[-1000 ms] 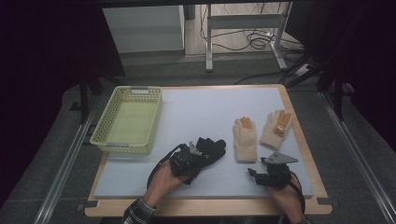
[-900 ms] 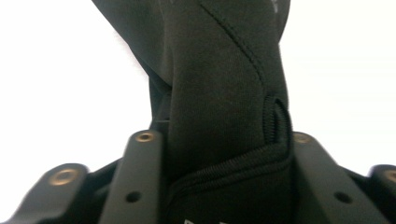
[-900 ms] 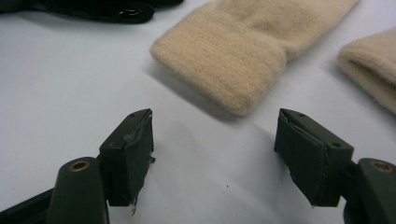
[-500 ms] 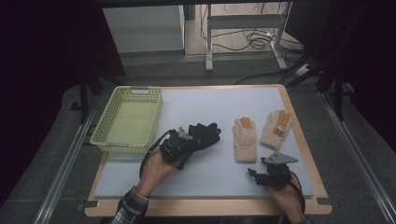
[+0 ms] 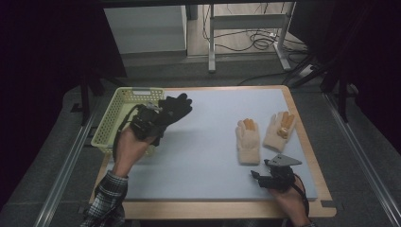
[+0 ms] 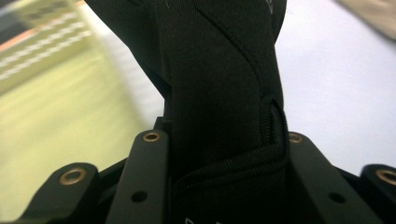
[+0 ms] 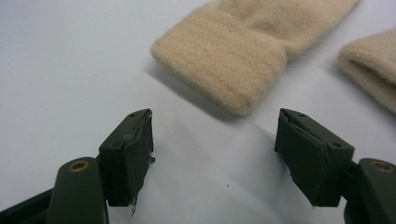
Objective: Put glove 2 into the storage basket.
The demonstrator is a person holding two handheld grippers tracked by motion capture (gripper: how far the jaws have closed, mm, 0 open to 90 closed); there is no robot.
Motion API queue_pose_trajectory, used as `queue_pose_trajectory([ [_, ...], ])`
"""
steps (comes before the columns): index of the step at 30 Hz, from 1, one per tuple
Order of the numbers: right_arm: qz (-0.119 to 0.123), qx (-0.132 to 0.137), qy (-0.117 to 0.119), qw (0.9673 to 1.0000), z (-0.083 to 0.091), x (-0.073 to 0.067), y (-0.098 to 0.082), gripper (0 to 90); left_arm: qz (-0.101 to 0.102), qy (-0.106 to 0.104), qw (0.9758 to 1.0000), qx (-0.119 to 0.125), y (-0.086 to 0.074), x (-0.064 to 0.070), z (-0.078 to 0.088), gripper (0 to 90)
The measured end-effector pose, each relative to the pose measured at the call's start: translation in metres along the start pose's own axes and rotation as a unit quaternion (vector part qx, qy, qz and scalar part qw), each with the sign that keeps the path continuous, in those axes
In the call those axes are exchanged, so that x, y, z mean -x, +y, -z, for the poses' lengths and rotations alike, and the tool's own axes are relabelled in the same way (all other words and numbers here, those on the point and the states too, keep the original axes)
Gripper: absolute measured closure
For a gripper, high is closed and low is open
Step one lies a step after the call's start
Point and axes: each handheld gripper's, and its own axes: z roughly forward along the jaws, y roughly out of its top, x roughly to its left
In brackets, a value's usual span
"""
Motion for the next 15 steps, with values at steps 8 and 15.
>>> queue_pose_trajectory([
  [8, -0.001, 0.000, 0.000, 1.0000, 0.000, 0.000, 0.000, 27.5, 0.082, 0.056, 0.9948, -0.023, -0.014, -0.071, 0.000, 67.6],
  [15, 0.000, 0.000, 0.000, 1.0000, 0.000, 0.000, 0.000, 27.5, 0.127, 0.086, 0.9865, -0.057, -0.030, -0.115, -0.021, 67.2],
])
